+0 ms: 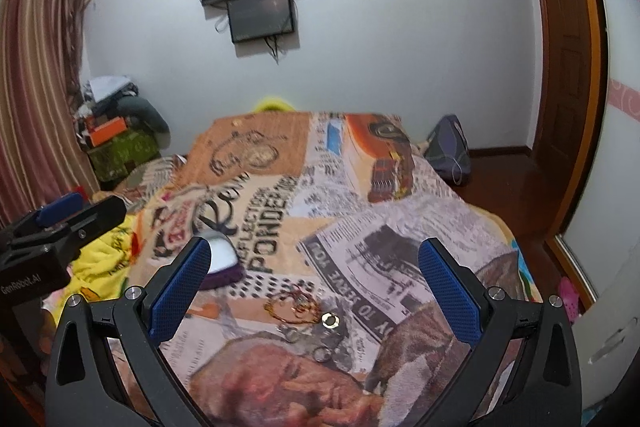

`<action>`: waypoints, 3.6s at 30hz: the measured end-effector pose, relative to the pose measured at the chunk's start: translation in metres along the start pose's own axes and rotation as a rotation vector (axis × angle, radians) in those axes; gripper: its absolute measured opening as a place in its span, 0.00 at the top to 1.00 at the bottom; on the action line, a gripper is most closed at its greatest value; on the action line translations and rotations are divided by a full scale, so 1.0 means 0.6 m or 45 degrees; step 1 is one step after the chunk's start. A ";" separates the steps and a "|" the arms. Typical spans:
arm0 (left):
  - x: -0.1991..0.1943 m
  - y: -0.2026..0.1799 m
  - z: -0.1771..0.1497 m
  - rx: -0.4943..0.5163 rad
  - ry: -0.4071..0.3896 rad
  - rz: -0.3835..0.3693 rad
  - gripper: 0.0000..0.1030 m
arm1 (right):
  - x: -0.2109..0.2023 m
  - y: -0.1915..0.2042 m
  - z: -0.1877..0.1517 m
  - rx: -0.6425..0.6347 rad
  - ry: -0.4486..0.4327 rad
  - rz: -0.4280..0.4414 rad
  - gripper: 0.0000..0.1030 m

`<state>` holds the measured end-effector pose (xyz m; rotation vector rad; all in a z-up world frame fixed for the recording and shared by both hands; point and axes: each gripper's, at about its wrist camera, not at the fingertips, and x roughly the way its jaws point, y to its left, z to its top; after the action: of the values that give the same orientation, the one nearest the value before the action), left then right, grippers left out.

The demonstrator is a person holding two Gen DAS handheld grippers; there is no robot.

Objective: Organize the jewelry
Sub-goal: 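Lower both tools toward the pile of rings and bracelets beside the tin, then grasp a silver stone ring with the left tool while the right tool grasps a plain silver ring, then carry both rings over the heart tin and open both tools to drop them in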

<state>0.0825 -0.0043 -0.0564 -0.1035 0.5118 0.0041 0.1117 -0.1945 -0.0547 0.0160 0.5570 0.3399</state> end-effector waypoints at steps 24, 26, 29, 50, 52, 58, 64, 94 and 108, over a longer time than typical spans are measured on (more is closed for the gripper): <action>0.220 -0.044 -0.154 0.107 0.596 -0.187 0.17 | 0.136 -0.042 -0.126 0.006 0.496 0.242 0.59; 0.221 -0.042 -0.158 0.094 0.606 -0.205 0.19 | 0.145 -0.037 -0.134 0.012 0.528 0.277 0.62; 0.222 -0.041 -0.164 0.081 0.633 -0.249 0.28 | 0.162 -0.036 -0.143 0.007 0.567 0.284 0.65; 0.268 -0.094 -0.171 0.134 0.687 -0.376 0.79 | 0.152 -0.059 -0.131 0.024 0.538 0.225 0.81; 0.271 -0.096 -0.172 0.142 0.688 -0.368 0.87 | 0.150 -0.060 -0.130 0.034 0.533 0.216 0.81; 0.255 -0.090 -0.169 0.119 0.670 -0.362 0.87 | 0.142 -0.058 -0.119 0.043 0.514 0.215 0.81; 0.219 -0.070 -0.142 0.089 0.583 -0.326 0.87 | 0.126 -0.040 -0.086 0.025 0.440 0.232 0.81; 0.123 0.133 -0.003 -0.006 0.196 -0.063 0.87 | 0.151 0.127 0.067 -0.095 0.121 0.409 0.81; 0.227 0.146 -0.055 0.013 0.369 -0.100 0.87 | 0.240 0.154 0.028 -0.117 0.294 0.441 0.81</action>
<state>0.1825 0.0767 -0.1604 -0.1151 0.7971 -0.0916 0.2061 -0.0599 -0.1045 -0.0163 0.7688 0.7107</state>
